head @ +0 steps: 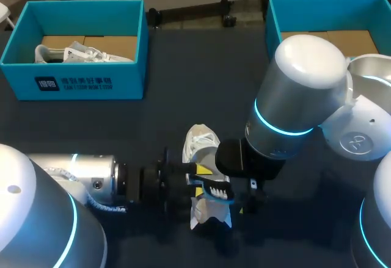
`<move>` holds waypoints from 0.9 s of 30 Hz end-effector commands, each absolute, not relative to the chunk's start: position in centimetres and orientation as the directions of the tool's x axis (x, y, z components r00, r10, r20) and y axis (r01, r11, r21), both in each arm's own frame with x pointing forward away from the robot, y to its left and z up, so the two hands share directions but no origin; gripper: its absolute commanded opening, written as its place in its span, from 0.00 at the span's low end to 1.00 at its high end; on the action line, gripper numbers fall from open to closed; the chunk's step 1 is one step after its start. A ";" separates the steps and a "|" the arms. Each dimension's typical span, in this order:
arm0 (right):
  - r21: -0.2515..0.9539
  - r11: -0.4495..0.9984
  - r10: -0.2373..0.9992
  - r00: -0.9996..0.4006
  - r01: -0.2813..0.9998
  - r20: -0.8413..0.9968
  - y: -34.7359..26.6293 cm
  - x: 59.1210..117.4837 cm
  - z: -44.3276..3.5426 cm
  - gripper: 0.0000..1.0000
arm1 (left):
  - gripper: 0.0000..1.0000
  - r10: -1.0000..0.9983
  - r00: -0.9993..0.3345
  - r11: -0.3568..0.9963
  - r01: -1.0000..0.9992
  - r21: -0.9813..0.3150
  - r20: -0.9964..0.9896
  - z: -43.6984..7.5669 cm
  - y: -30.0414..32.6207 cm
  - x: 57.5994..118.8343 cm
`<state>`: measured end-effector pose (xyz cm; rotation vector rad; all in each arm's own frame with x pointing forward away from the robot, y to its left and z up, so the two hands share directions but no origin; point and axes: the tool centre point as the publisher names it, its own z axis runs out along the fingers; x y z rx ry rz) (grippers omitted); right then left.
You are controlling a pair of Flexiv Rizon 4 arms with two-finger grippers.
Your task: Take the shoe out of the shoebox, open the shoe tongue, remove and reinsert the insole, then place the shoe into the shoebox
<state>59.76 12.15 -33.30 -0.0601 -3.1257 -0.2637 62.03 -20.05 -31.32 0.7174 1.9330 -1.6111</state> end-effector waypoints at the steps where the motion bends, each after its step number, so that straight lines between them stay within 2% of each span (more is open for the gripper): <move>1: 0.169 0.985 0.039 -0.999 0.039 0.007 12.2 59.7 -33.5 1.00 | 0.32 0.104 -0.735 0.201 0.675 -0.709 -0.670 -30.4 -20.5 61.5; 9: 0.169 0.985 0.039 -0.999 0.039 0.007 12.2 59.7 -33.5 1.00 | 0.36 0.170 -0.755 0.236 0.655 -0.718 -0.633 -30.3 -21.2 61.1; 19: 0.169 0.985 0.039 -0.999 0.039 0.007 12.2 59.7 -33.5 1.00 | 0.31 0.196 -0.771 0.247 0.637 -0.730 -0.606 -31.9 -21.7 60.9; 23: 0.169 0.985 0.039 -0.999 0.039 0.007 12.2 59.7 -33.5 1.00 | 0.23 0.184 -0.765 0.226 0.644 -0.731 -0.617 -32.3 -21.9 60.9; 25: 0.169 0.985 0.039 -0.999 0.039 0.007 12.2 59.7 -33.5 1.00 | 0.00 0.178 -0.763 0.216 0.646 -0.732 -0.621 -32.4 -21.9 60.9; 27: 0.169 0.985 0.039 -0.999 0.039 0.007 12.2 59.7 -33.5 1.00 | 0.00 0.174 -0.757 0.204 0.653 -0.729 -0.629 -32.6 -21.8 60.8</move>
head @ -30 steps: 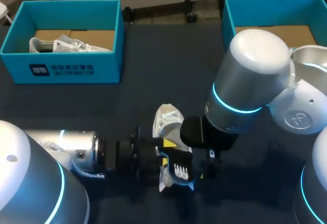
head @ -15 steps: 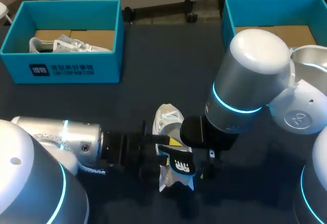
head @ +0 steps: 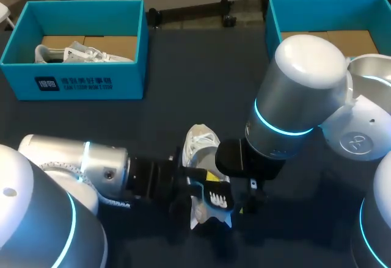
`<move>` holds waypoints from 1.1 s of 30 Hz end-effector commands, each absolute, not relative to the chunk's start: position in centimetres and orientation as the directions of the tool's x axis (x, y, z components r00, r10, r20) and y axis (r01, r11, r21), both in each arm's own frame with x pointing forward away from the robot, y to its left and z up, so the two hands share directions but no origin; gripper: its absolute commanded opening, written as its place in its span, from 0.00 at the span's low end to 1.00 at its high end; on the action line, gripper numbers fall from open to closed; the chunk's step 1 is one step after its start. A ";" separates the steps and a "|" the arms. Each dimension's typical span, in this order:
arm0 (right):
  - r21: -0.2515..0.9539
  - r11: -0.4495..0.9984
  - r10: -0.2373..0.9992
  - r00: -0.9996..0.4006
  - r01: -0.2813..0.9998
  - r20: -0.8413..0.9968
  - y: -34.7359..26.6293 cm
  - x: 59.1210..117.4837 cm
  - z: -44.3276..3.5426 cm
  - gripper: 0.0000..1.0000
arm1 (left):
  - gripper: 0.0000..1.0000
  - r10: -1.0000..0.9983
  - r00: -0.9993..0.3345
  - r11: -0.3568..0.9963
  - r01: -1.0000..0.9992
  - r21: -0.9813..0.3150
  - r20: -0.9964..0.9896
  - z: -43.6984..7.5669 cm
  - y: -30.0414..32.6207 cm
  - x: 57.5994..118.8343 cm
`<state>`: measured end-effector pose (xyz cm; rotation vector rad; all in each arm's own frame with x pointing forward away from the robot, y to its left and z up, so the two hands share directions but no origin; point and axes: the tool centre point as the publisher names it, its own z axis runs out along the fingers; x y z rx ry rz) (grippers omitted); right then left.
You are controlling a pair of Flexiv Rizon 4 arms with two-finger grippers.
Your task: Take the shoe out of the shoebox, open the shoe tongue, remove and reinsert the insole, then place the shoe into the shoebox
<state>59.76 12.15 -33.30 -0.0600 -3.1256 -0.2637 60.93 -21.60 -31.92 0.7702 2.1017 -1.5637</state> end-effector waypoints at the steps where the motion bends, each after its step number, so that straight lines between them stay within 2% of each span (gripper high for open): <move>1: 0.169 0.985 0.039 -0.999 0.039 0.007 12.2 59.7 -33.5 1.00 | 0.00 0.172 -0.754 0.201 0.656 -0.727 -0.633 -32.6 -21.8 60.8; 13: 0.169 0.985 0.039 -0.999 0.039 0.007 12.2 59.7 -33.5 1.00 | 0.00 0.143 -0.701 0.140 0.713 -0.687 -0.699 -33.9 -21.1 61.1; 33: 0.169 0.985 0.039 -0.999 0.039 0.007 12.2 59.7 -33.5 1.00 | 0.00 0.103 -0.672 0.161 0.739 -0.655 -0.733 -34.8 -20.7 63.4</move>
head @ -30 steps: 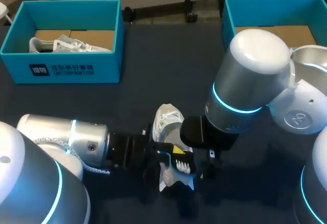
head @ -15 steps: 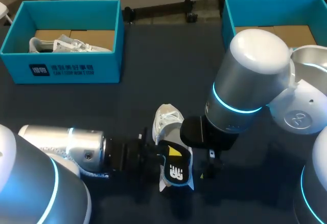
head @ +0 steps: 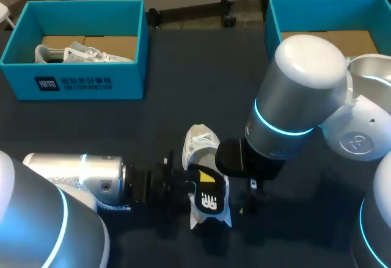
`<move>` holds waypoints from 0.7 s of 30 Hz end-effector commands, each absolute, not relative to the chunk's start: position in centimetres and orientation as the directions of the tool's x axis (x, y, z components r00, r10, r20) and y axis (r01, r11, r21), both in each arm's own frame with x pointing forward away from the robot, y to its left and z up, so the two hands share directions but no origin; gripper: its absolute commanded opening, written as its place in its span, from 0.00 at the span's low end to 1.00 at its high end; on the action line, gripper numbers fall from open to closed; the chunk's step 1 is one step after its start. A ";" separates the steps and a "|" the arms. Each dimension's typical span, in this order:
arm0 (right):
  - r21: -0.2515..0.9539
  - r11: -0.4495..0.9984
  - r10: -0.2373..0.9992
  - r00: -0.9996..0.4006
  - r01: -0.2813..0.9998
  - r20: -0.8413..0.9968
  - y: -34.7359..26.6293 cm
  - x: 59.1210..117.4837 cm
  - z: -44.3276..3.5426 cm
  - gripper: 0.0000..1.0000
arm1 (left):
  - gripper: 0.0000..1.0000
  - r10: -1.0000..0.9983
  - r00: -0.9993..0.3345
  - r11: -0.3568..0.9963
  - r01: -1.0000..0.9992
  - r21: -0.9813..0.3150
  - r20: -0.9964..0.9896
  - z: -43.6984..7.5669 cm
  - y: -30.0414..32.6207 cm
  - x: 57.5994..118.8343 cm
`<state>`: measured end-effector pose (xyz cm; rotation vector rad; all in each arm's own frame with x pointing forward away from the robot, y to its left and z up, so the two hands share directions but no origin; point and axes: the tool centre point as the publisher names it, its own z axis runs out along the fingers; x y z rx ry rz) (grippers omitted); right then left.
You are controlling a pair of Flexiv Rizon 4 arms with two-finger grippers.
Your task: Take the shoe out of the shoebox, open the shoe tongue, remove and reinsert the insole, then place the shoe into the shoebox
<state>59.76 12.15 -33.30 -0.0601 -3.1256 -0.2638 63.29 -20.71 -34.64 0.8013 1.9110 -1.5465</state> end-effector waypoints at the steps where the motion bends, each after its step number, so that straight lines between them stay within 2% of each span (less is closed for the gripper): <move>1: 0.169 0.985 0.039 -0.999 0.039 0.007 12.2 59.7 -33.5 1.00 | 0.00 0.103 -0.673 0.160 0.738 -0.656 -0.732 -34.7 -20.6 63.3; 5: 0.169 0.985 0.039 -0.999 0.039 0.007 12.2 59.7 -33.5 1.00 | 0.00 0.103 -0.685 0.151 0.728 -0.669 -0.721 -34.2 -20.5 62.9; 11: 0.169 0.985 0.039 -0.999 0.039 0.007 12.2 59.7 -33.5 1.00 | 0.31 0.102 -0.690 0.131 0.724 -0.677 -0.717 -33.2 -20.5 62.1; 21: 0.169 0.985 0.039 -0.999 0.039 0.007 12.2 59.7 -33.5 1.00 | 0.32 0.112 -0.688 0.106 0.726 -0.679 -0.717 -31.9 -20.8 61.0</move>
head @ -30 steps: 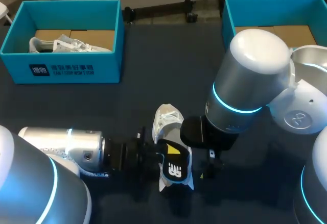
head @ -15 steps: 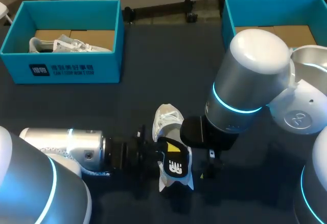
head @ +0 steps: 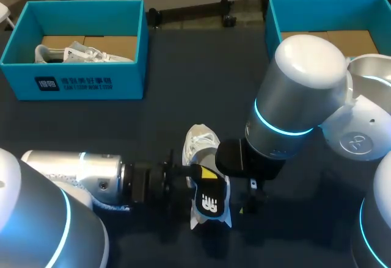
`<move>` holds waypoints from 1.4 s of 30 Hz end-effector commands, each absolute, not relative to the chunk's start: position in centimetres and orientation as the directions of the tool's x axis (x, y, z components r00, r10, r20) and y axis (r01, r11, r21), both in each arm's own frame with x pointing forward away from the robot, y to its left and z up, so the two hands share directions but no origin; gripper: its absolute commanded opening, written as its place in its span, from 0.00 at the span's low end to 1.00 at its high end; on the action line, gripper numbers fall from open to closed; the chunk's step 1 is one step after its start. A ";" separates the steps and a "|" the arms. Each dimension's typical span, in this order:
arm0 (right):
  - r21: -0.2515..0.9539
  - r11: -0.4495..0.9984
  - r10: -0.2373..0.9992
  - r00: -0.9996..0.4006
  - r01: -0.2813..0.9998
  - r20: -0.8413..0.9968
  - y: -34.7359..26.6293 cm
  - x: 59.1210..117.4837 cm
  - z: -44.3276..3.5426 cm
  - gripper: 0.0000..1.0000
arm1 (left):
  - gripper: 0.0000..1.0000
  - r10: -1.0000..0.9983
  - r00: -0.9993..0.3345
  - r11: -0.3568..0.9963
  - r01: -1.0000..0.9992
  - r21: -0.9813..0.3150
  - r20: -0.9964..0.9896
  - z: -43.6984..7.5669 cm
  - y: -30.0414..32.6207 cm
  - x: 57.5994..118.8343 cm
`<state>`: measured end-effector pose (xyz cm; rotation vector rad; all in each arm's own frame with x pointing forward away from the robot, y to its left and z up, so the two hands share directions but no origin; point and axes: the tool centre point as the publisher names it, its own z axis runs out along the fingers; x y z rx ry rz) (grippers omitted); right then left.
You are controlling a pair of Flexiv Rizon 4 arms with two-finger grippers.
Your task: Take the shoe out of the shoebox, open the shoe tongue, remove and reinsert the insole, then place the shoe into the shoebox
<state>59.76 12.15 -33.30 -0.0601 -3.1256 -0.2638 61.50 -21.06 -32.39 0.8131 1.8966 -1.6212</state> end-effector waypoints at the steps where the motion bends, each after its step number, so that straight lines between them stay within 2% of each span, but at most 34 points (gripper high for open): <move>1: 0.169 0.985 0.039 -0.999 0.039 0.007 12.2 59.7 -33.5 1.00 | 0.32 0.110 -0.685 0.101 0.729 -0.677 -0.720 -31.7 -20.9 60.9; 7: 0.169 0.985 0.039 -0.999 0.039 0.007 12.2 59.7 -33.5 1.00 | 0.24 0.119 -0.665 0.097 0.747 -0.658 -0.737 -31.2 -21.2 60.5; 8: 0.169 0.985 0.039 -0.999 0.039 0.007 12.2 59.7 -33.5 1.00 | 0.20 0.119 -0.665 0.095 0.747 -0.658 -0.737 -31.2 -21.2 60.4; 9: 0.169 0.985 0.039 -0.999 0.039 0.007 12.2 59.7 -33.5 1.00 | 0.05 0.120 -0.663 0.094 0.748 -0.657 -0.738 -31.2 -21.3 60.4; 10: 0.169 0.985 0.039 -0.999 0.039 0.007 12.2 59.7 -33.5 1.00 | 0.00 0.122 -0.660 0.093 0.751 -0.653 -0.741 -31.2 -21.3 60.4; 28: 0.169 0.985 0.039 -0.999 0.039 0.007 12.2 59.7 -33.5 1.00 | 0.00 0.145 -0.575 0.123 0.818 -0.562 -0.805 -33.5 -21.0 62.4; 42: 0.169 0.985 0.039 -0.999 0.039 0.007 12.2 59.7 -33.5 1.00 | 0.00 0.136 -0.575 0.178 0.815 -0.551 -0.807 -34.6 -21.1 64.2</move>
